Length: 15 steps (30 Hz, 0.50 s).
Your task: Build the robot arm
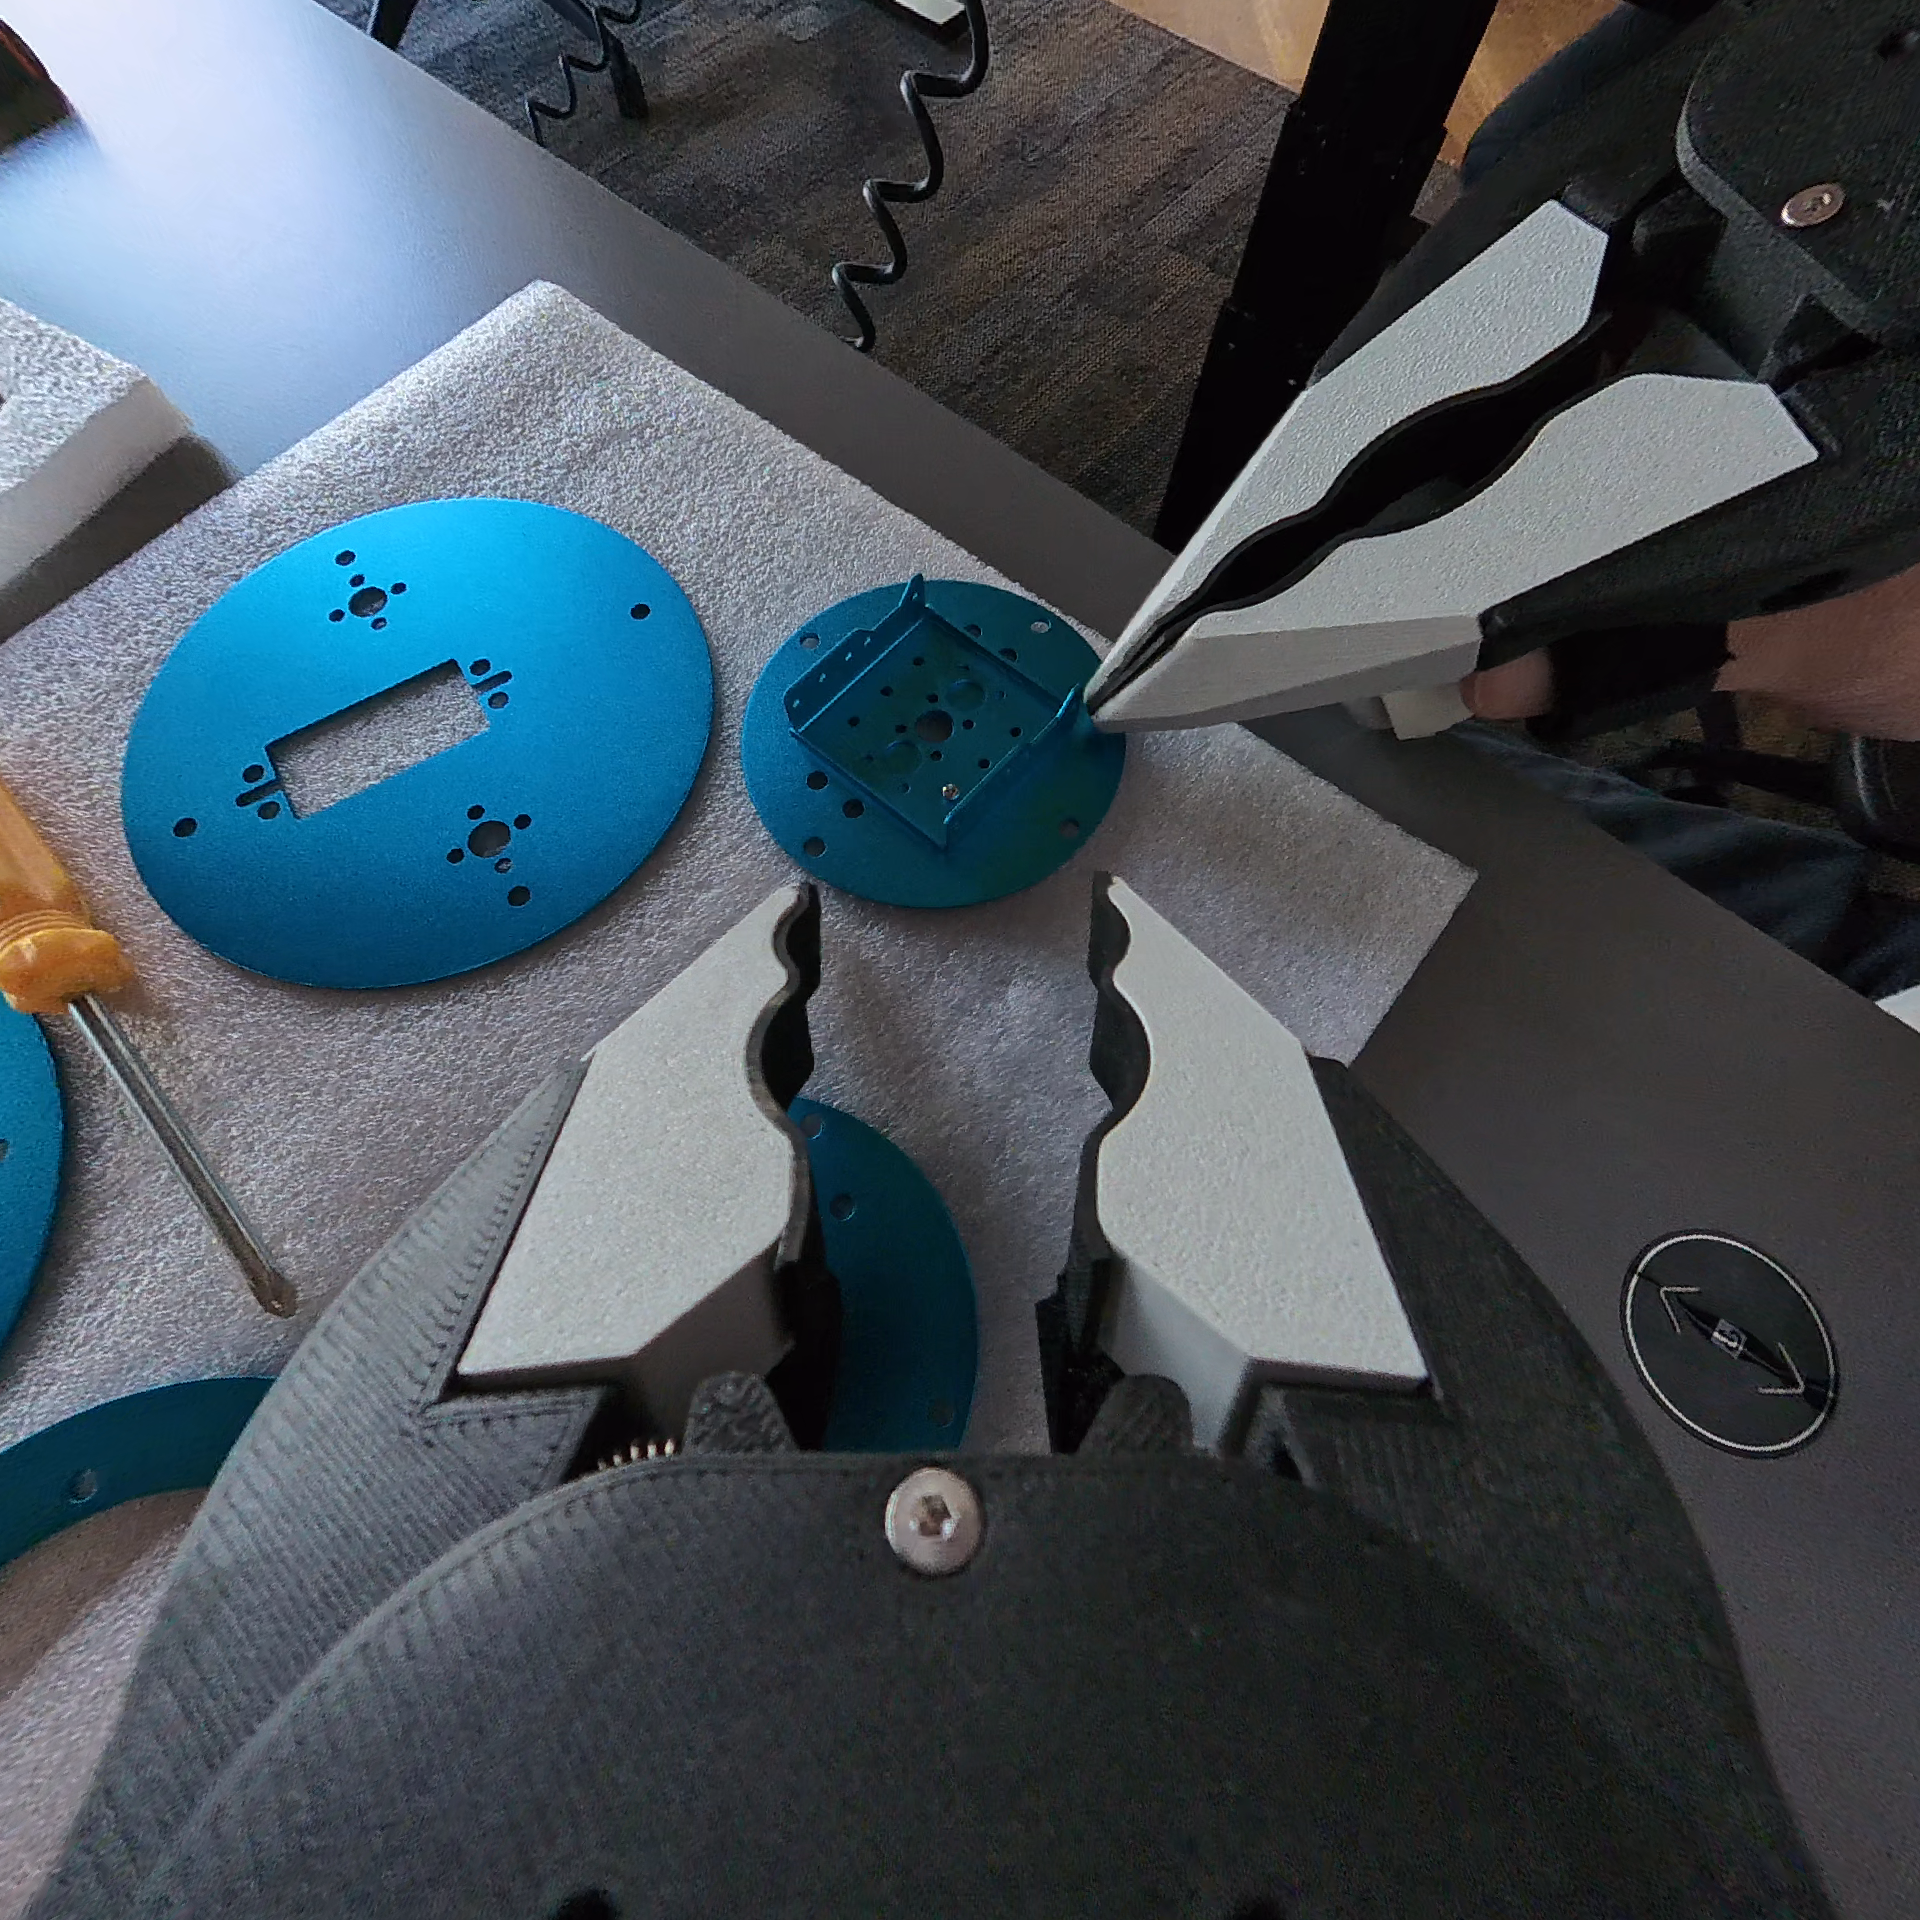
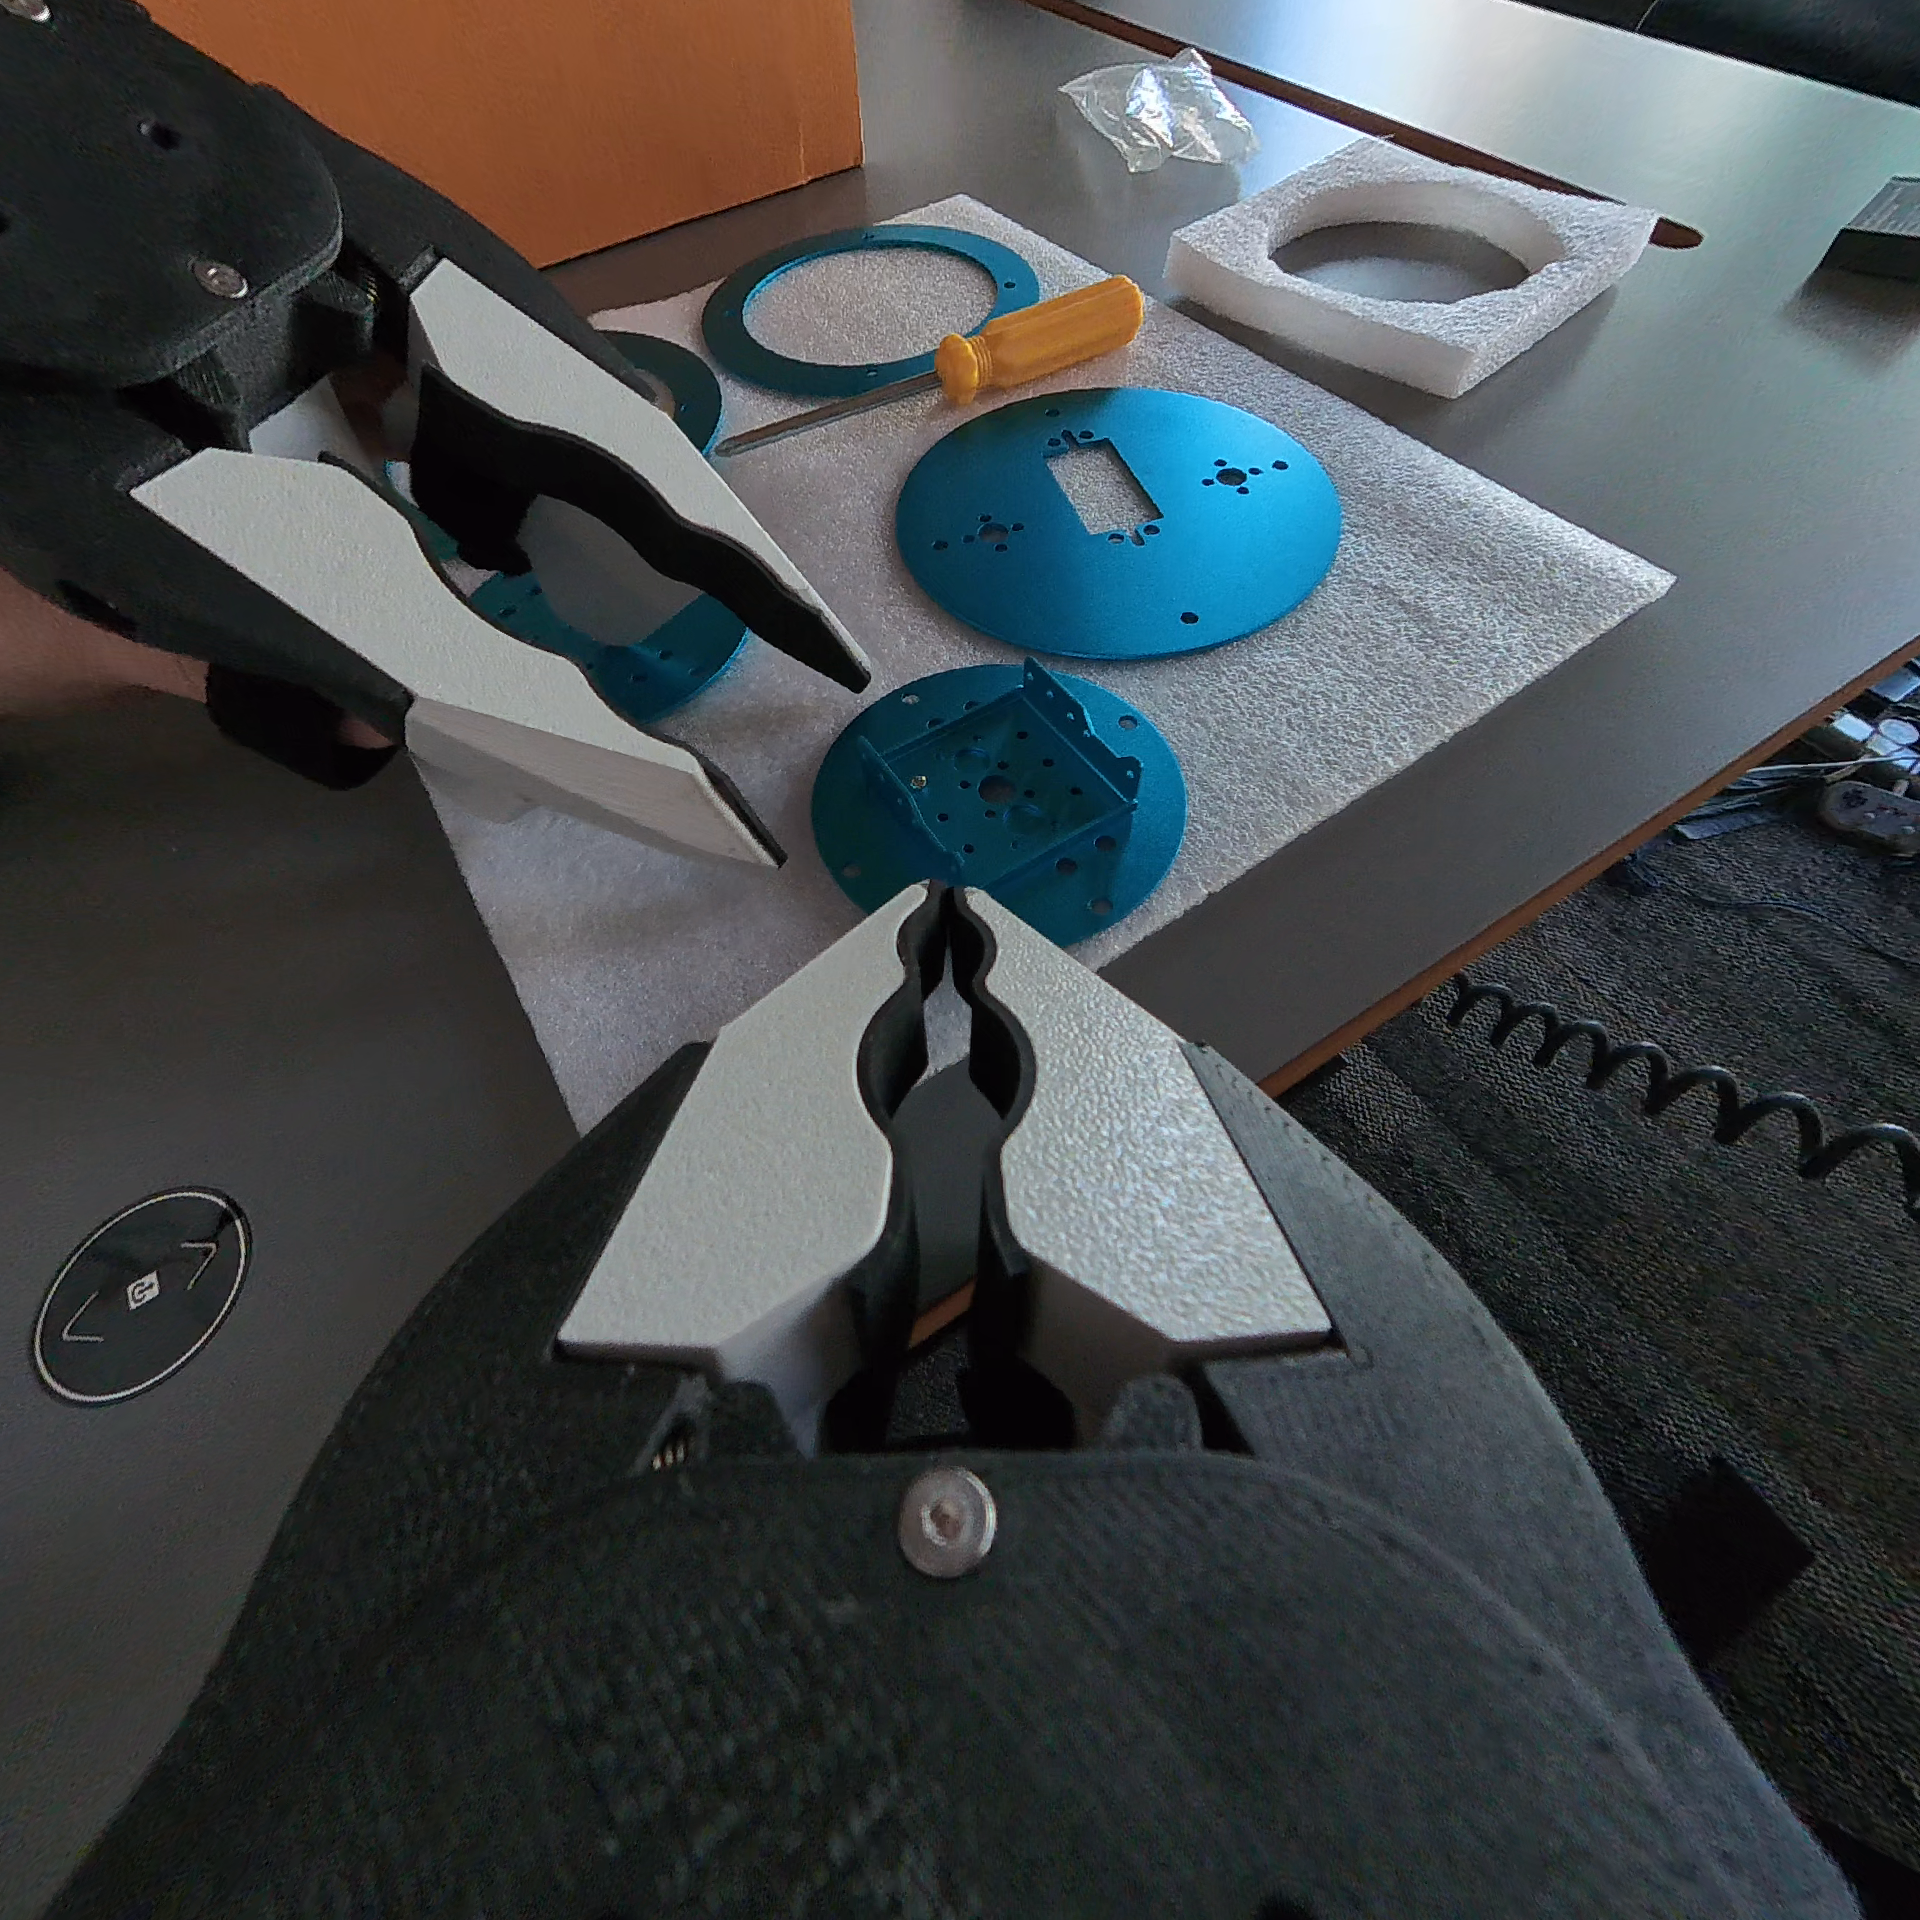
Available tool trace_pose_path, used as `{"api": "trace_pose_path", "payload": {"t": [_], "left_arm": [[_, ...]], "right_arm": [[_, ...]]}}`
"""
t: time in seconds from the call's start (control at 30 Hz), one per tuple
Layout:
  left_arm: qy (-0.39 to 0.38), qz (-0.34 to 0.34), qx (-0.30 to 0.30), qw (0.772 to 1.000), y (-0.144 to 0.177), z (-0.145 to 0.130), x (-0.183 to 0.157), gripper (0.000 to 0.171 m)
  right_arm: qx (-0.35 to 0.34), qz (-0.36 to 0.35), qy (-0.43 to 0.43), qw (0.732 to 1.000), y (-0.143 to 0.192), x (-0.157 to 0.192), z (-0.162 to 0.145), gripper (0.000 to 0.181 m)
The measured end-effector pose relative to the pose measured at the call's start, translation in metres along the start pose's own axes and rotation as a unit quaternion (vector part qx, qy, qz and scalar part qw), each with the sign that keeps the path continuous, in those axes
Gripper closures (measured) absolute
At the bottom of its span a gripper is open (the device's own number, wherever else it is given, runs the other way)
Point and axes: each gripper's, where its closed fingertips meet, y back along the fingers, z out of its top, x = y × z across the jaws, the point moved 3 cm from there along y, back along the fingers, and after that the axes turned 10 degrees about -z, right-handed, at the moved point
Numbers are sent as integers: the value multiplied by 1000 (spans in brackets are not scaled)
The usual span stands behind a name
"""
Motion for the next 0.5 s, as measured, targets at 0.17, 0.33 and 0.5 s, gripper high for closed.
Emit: {"api": "trace_pose_path", "payload": {"t": [0.17,0.33,0.5], "left_arm": [[-6,1,4,1000,-1,0,-1,120],[-9,-1,4,1000,-1,0,-2,121],[-14,-1,7,1000,-2,-1,-3,121]], "right_arm": [[0,-2,1,1000,0,0,0,181],[1,-1,2,1000,-1,0,0,181],[1,-3,5,1000,-1,-1,1,181]]}}
